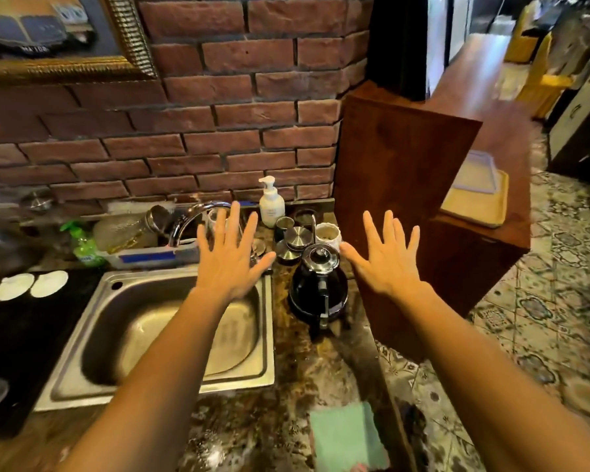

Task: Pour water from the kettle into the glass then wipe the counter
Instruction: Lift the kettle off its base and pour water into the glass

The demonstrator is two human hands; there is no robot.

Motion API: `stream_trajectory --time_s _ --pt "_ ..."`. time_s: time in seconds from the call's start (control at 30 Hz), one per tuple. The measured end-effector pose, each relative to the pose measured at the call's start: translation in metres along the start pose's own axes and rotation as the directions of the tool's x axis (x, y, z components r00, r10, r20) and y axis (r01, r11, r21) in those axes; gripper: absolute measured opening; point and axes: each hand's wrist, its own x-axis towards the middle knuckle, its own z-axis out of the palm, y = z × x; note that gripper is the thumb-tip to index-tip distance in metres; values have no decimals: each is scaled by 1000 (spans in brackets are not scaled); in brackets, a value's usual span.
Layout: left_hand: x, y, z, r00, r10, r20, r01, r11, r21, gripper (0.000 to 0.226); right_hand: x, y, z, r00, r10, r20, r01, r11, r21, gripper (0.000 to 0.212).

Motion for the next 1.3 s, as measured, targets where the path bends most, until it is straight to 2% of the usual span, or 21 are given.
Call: stream_trajectory --time_s 0.27,0.5,0.67,0.77,0.97,1.03,1.1,1.17,1.23,1.3 --pt "-19 12 64 989 -45 137 47 999 -11 85 -21 7 58 984 6 180 -35 988 153 94" --pt "-30 26 103 967 -29 254 39 999 -35 84 -36 -10 98 969 12 245 -97 935 340 81" --pt "-26 37 121 940 -21 340 39 998 -45 71 -42 -40 111 948 134 288 -289 740 607 57" --pt "-23 44 133 917 -72 393 132 983 -129 65 -36 -57 123 919 162 359 -382 593 709 64" --pt "-11 57 153 854 -145 500 323 901 -289 61 -27 -65 142 831 286 477 -551 298 780 64" --pt "-9 61 159 848 -139 511 355 866 -353 62 -25 -70 143 819 293 494 -563 241 791 65" --pt "-8 66 165 849 -132 512 416 765 -492 64 -24 -78 142 829 311 465 -542 247 803 70" --pt "-5 71 169 823 -162 544 529 565 -633 64 -23 -82 142 843 330 425 -514 257 818 74" --pt "1 78 170 733 -217 644 676 328 -659 61 -23 -82 145 857 327 397 -487 266 832 74" --pt "6 84 172 598 -253 760 790 28 -613 54 -23 -80 149 874 313 373 -459 277 844 73"
